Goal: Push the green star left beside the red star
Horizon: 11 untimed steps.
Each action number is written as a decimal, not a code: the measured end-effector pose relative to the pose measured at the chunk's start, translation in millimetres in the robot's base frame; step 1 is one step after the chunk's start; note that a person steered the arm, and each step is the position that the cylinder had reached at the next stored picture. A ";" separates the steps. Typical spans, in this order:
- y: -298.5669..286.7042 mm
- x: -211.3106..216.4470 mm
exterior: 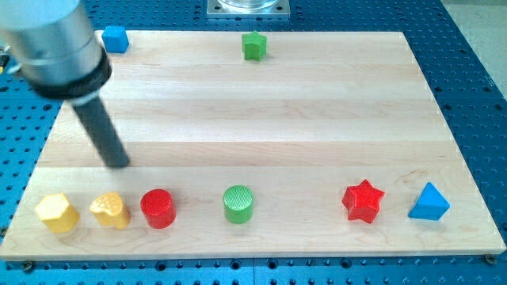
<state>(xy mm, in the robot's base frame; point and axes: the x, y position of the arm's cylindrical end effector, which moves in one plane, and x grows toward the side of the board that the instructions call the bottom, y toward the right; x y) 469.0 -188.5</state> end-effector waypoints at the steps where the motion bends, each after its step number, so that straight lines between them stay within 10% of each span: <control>1: 6.1 -89.0; 5: 187.0 -265.5; 6: 243.8 -246.6; 9: 250.0 1.5; 11: 264.9 -55.1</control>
<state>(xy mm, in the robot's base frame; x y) 413.9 76.4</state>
